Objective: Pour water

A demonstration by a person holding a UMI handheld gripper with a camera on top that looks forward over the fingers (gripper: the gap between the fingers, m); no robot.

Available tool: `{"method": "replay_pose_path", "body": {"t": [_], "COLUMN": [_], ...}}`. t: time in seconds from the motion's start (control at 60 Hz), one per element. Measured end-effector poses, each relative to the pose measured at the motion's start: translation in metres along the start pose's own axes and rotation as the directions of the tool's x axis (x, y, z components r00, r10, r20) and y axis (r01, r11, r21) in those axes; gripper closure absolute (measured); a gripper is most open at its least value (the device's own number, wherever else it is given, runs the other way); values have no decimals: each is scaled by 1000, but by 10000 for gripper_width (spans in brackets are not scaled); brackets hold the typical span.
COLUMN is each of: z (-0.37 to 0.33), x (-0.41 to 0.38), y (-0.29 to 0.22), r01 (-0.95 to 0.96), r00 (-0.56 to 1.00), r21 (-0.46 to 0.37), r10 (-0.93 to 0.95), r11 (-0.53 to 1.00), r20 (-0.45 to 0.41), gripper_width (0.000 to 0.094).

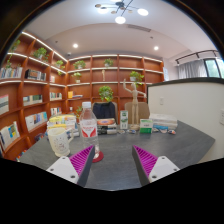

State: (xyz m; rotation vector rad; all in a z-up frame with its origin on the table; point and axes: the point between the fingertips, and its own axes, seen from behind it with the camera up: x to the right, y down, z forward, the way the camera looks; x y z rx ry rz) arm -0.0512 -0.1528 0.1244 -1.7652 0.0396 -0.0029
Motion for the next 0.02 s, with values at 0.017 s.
{"method": "replay_pose_path", "body": {"t": [0.017], "z": [-1], "x": [1], "y": [0], "r01": [0], "r00": [1000], "r21": [0], "r10": [0], "r11": [1000], "r20": [0], "gripper_width": [158]}}
